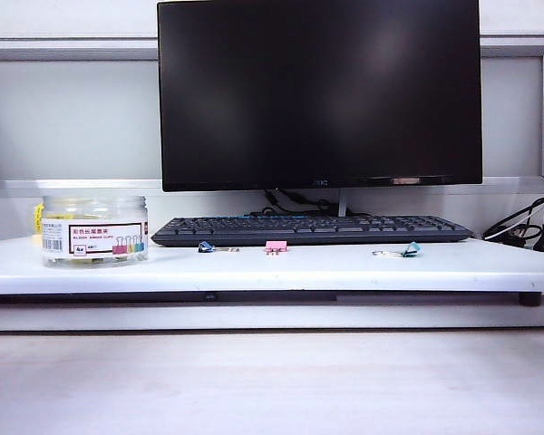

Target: Pick up the clips with the largest number of clips of the same color on the table and place them in a round transparent plastic box.

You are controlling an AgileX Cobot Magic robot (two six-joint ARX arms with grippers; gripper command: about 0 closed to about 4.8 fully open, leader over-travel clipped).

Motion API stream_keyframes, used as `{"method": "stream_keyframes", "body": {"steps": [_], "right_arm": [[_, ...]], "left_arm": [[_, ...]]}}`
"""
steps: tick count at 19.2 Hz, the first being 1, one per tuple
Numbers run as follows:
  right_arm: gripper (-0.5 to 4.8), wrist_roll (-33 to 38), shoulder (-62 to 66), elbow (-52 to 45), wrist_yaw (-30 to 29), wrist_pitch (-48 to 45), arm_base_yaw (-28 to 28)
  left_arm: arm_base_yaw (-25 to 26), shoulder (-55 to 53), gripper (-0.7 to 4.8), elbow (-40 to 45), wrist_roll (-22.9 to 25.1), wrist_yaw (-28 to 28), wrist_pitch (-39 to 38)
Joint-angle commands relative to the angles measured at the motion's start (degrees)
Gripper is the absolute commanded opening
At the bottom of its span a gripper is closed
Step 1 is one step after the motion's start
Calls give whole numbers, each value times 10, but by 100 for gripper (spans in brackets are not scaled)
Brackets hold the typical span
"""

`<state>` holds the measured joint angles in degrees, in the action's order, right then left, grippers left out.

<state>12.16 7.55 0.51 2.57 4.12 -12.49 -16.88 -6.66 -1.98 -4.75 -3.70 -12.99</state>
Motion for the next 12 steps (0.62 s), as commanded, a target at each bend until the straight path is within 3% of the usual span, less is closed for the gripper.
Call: {"method": "stream_keyframes", "body": {"steps": [1, 12], "right_arm": [[53, 0, 0, -2, -1, -10, 0], [53, -2, 0, -2, 5, -10, 0]], "left_arm": [[0, 0, 170, -2, -2, 0, 6], [0, 0, 170, -2, -2, -1, 2]]}}
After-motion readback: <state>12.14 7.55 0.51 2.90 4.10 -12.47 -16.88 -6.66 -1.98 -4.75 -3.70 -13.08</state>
